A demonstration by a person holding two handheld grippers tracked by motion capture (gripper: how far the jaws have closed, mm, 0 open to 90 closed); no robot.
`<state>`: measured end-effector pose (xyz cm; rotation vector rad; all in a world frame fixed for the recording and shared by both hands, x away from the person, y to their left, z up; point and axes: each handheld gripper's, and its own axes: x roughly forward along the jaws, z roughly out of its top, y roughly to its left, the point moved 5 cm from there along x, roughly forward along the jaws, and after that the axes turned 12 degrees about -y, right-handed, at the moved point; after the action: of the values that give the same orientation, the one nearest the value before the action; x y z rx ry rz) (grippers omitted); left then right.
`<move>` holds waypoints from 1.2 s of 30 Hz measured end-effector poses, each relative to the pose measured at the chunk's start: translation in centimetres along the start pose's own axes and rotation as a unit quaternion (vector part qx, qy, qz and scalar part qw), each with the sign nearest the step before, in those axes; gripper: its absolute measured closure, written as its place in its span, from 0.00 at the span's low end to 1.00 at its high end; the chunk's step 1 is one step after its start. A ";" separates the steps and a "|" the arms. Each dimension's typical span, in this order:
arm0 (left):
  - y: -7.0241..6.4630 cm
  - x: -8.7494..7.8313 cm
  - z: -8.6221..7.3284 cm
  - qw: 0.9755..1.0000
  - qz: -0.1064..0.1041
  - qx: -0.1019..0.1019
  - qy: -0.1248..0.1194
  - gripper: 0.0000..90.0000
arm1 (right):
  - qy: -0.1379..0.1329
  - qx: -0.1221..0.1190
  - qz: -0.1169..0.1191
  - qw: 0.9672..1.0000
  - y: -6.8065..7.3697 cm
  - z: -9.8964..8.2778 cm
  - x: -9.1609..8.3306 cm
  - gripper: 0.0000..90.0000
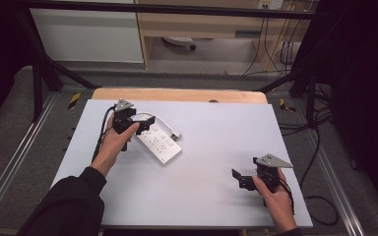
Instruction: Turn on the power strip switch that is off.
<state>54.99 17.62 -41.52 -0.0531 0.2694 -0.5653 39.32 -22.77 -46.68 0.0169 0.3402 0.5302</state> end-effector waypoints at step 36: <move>0.0 -5.5 1.4 1.000 -0.009 0.011 0.013 0.08 | 0.001 -0.002 0.001 1.000 0.0 0.0 0.1 0.03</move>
<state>50.94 20.53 -38.87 -0.0264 0.2875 -0.5871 39.41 -22.67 -46.72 0.0135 0.3415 0.5338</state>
